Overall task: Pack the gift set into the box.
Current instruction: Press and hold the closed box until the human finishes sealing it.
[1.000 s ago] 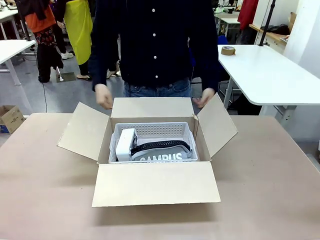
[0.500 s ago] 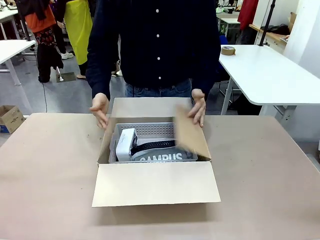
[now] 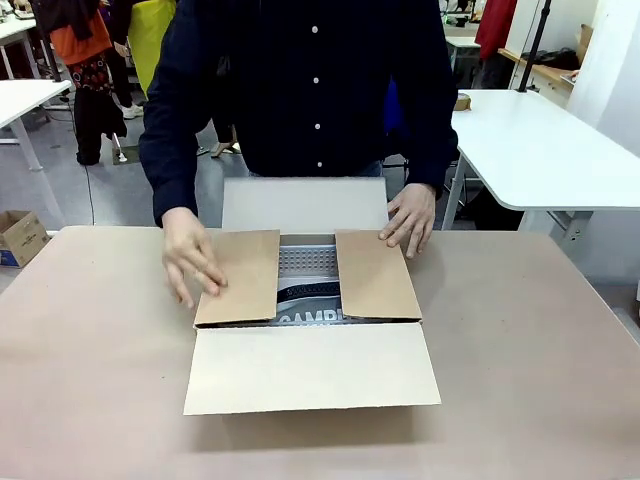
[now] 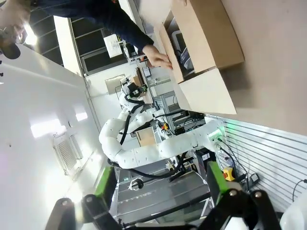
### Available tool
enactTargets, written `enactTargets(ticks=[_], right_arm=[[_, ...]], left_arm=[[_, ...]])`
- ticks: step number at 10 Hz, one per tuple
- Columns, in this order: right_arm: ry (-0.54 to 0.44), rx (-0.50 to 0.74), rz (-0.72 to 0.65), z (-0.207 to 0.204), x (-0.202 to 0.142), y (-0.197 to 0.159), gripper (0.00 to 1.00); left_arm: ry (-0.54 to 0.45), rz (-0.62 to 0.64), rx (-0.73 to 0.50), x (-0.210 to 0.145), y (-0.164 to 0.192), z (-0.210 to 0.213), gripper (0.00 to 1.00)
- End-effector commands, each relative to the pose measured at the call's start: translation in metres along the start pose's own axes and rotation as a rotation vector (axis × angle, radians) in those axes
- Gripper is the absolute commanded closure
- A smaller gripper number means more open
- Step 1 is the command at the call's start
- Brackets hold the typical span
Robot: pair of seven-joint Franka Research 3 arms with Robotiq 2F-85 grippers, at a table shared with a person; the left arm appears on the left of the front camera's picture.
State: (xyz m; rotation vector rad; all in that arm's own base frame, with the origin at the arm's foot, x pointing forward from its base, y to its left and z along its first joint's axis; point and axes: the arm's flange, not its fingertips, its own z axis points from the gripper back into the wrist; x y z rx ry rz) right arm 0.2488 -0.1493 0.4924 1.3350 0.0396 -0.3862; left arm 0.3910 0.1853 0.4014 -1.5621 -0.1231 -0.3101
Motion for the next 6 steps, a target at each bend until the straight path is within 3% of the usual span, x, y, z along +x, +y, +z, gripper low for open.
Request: enactTargets(ticks=[1,6], right_arm=[[0.000,0.018,0.022,-0.0007,0.0001,0.0006,0.00],[0.000,0.018,0.022,-0.0007,0.0001,0.0006,0.00]], left_arm=[[0.007,-0.014,0.006,-0.0020,-0.0010,0.0009,0.00],[0.007,-0.014,0.006,-0.0020,-0.0010,0.0009,0.00]])
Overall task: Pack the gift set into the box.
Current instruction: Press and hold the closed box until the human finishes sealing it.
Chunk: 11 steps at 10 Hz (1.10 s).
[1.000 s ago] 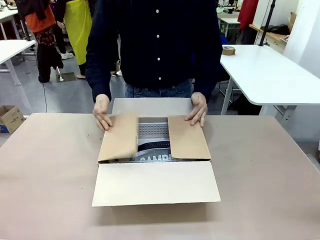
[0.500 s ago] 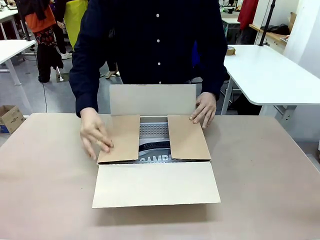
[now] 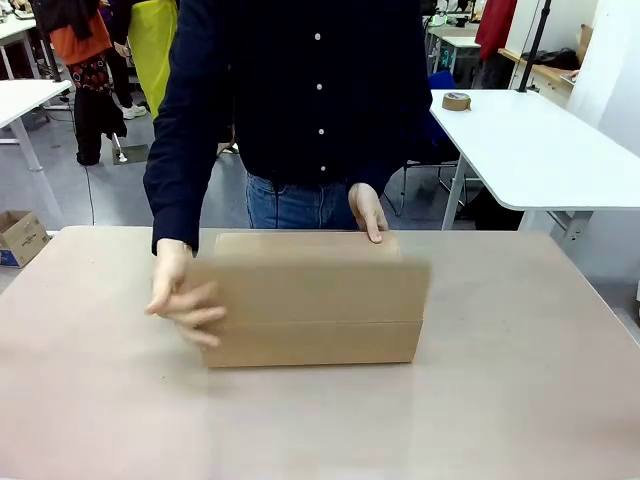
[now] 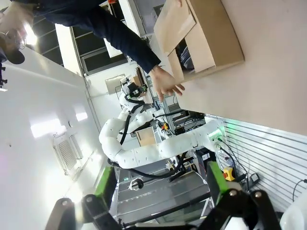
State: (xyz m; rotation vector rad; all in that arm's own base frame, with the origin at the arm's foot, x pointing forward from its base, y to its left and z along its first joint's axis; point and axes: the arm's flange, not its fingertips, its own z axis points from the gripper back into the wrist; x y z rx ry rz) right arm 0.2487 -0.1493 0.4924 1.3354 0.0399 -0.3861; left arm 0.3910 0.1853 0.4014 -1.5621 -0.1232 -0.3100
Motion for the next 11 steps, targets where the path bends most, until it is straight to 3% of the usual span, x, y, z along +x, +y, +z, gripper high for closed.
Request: enactTargets(ticks=[1,11], right_arm=[[0.000,0.018,0.022,-0.0007,0.0002,0.0006,0.00],[0.000,0.018,0.022,-0.0007,0.0002,0.0006,0.00]], left_arm=[[0.007,-0.014,0.006,-0.0019,-0.0010,0.0008,0.00],[0.007,-0.014,0.006,-0.0019,-0.0010,0.0008,0.00]])
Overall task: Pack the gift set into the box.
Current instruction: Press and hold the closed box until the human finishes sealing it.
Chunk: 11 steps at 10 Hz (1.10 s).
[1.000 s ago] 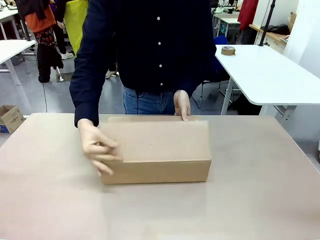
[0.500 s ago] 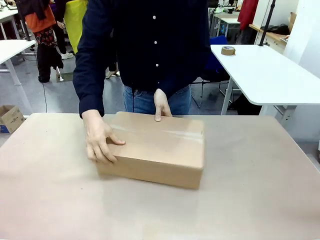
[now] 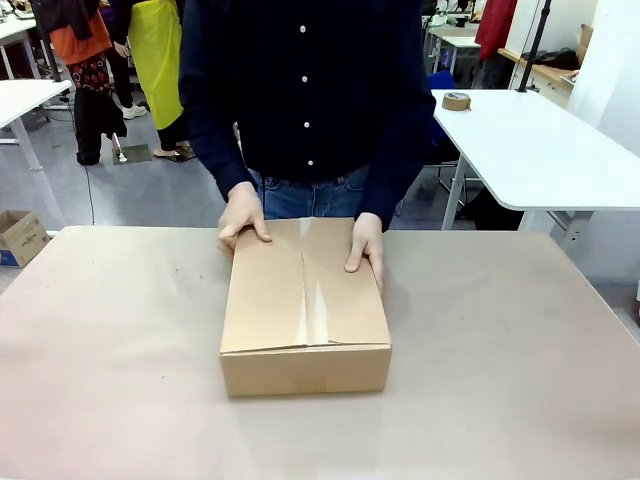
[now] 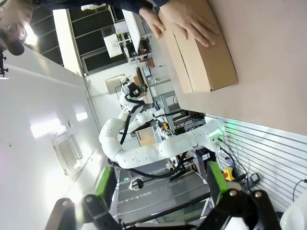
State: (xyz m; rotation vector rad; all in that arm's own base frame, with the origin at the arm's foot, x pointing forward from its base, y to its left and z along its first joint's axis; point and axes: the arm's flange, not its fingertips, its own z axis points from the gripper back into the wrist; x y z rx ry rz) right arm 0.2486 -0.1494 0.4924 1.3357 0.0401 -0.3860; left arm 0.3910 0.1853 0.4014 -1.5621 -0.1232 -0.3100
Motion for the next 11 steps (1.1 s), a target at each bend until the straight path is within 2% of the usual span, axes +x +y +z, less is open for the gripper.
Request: enactTargets(ticks=[1,4,5,6,7,8,9,10,11], right_arm=[[-0.001,0.018,0.022,-0.001,0.000,0.001,0.00],[0.000,0.000,0.000,0.000,0.000,0.000,0.00],[0.079,-0.054,0.087,-0.026,0.008,0.019,0.00],[0.161,-0.135,0.215,-0.072,0.018,0.040,0.00],[0.188,-0.190,0.403,-0.131,0.027,0.058,0.00],[0.156,-0.188,0.706,-0.204,0.034,0.060,0.00],[0.249,-0.182,0.815,-0.247,0.030,0.045,0.00],[0.254,-0.156,0.897,-0.256,0.026,0.033,0.00],[0.245,-0.263,0.525,-0.217,0.009,0.062,0.00]], left_arm=[[0.007,-0.014,0.006,-0.002,-0.001,0.001,0.00],[0.000,0.000,0.000,0.000,0.000,0.000,0.00],[0.059,-0.141,-0.015,0.016,-0.005,-0.018,0.00],[0.316,-0.286,-0.018,0.037,-0.008,-0.064,0.00],[0.501,-0.457,-0.001,0.056,-0.006,-0.120,0.00],[0.604,-0.715,-0.055,0.068,0.010,-0.184,0.00],[0.655,-0.888,-0.043,0.074,0.030,-0.214,0.00],[0.646,-0.985,-0.074,0.071,0.048,-0.227,0.00],[0.514,-0.476,0.024,0.079,0.002,-0.209,0.00]])
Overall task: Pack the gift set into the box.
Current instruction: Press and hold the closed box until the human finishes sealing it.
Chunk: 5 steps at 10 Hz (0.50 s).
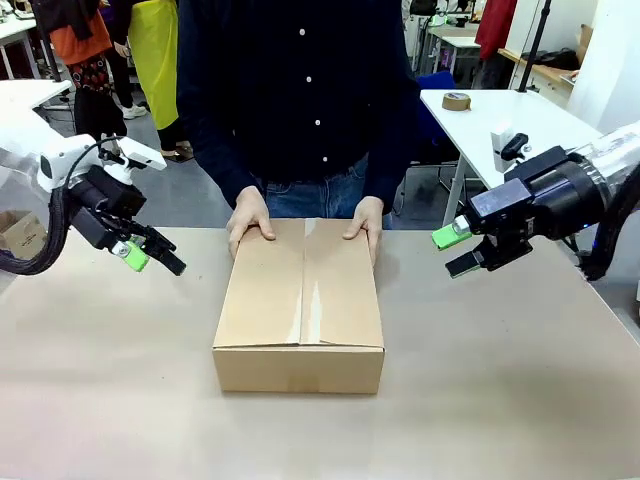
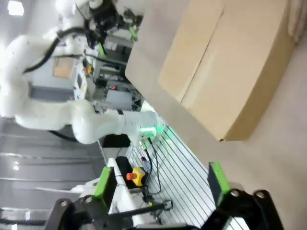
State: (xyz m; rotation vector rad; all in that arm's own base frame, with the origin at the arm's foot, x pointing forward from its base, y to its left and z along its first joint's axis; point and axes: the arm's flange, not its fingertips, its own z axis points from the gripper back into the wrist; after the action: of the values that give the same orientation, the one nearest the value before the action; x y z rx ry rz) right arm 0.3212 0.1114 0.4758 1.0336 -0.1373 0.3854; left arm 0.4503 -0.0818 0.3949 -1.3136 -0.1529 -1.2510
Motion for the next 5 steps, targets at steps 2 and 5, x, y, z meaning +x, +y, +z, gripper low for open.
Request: enactTargets(ticks=[2,5], right_arm=[[-0.017,0.037,-0.173,0.049,-0.010,-0.003,0.00],[-0.136,0.088,0.368,-0.029,0.052,-0.025,0.00]], left_arm=[[-0.084,0.157,-0.021,-0.016,-0.032,0.042,0.00],[-0.349,-0.383,0.202,0.009,0.007,0.005,0.00]])
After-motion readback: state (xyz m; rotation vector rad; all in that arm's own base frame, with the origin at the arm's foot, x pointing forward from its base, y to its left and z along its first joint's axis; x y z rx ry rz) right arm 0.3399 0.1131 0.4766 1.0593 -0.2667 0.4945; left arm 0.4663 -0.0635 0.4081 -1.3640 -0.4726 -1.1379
